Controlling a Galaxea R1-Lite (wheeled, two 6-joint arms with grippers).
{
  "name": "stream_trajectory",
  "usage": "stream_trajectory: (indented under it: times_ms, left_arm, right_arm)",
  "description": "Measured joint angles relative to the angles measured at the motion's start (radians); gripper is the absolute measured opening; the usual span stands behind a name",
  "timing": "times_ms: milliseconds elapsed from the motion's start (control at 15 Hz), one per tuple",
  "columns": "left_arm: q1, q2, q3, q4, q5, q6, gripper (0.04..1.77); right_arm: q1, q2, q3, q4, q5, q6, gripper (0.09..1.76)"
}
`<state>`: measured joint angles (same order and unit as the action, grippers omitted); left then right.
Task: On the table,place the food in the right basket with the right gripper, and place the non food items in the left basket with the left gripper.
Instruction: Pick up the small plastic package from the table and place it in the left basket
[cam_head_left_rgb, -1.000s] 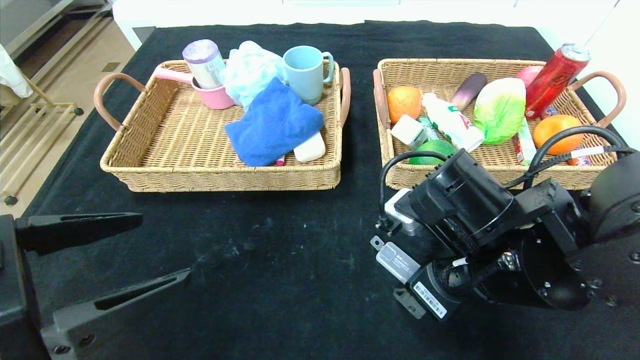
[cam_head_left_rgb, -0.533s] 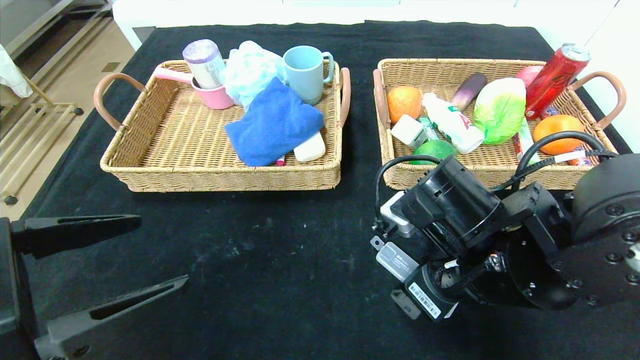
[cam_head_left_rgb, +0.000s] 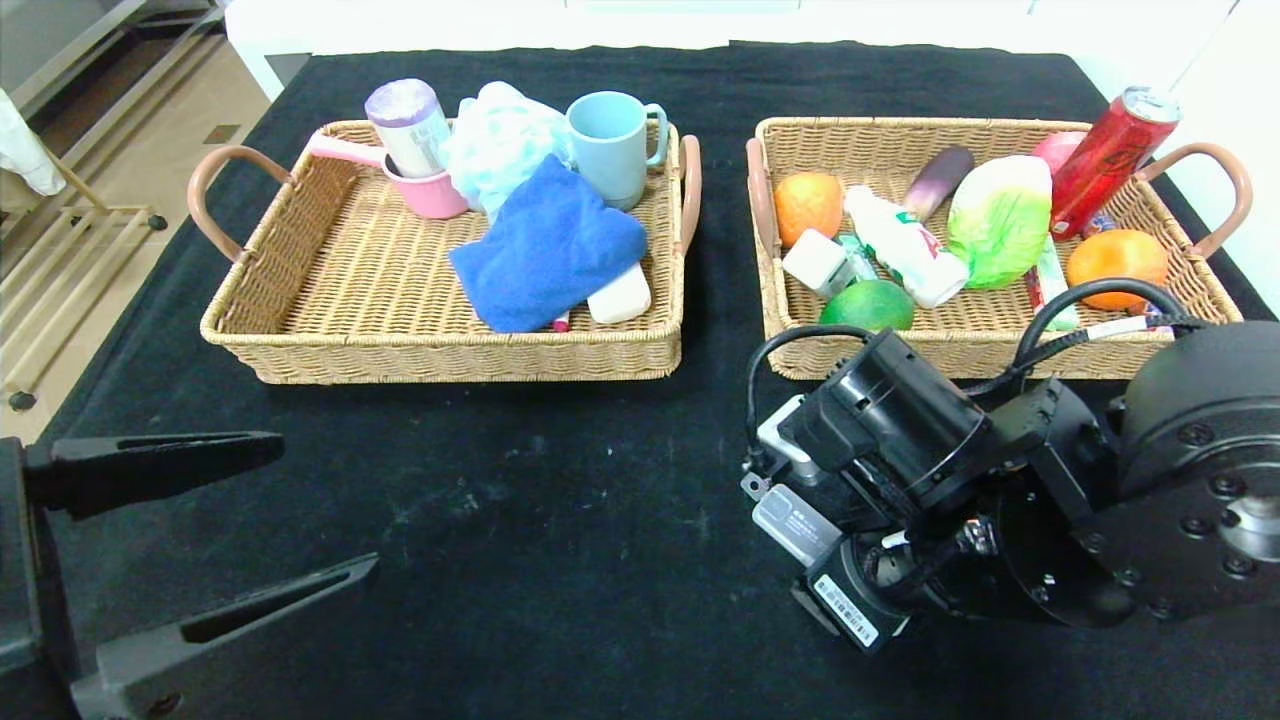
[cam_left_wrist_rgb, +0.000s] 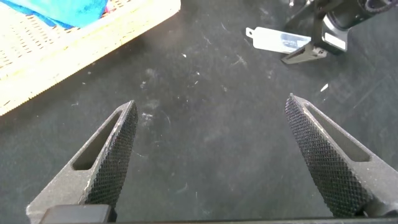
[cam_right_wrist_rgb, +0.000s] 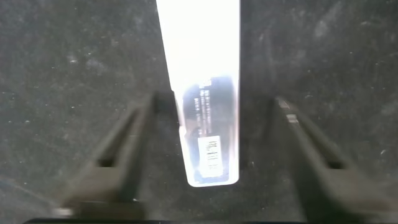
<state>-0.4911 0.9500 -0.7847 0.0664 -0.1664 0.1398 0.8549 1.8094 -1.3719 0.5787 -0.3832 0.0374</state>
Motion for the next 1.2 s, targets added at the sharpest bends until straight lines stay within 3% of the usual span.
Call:
stream_trajectory:
  times_ms: [333, 1200]
  left_arm:
    - [0.0, -0.001, 0.0, -0.001, -0.001, 0.005, 1.72]
    - [0.0, -0.001, 0.016, -0.004, -0.005, 0.03, 1.72]
  right_arm:
    - [0.006, 0.003, 0.019, 0.0, 0.002, 0.008, 0.69]
    - [0.024, -0.021, 0.032, 0.009, -0.001, 0.024, 0.66]
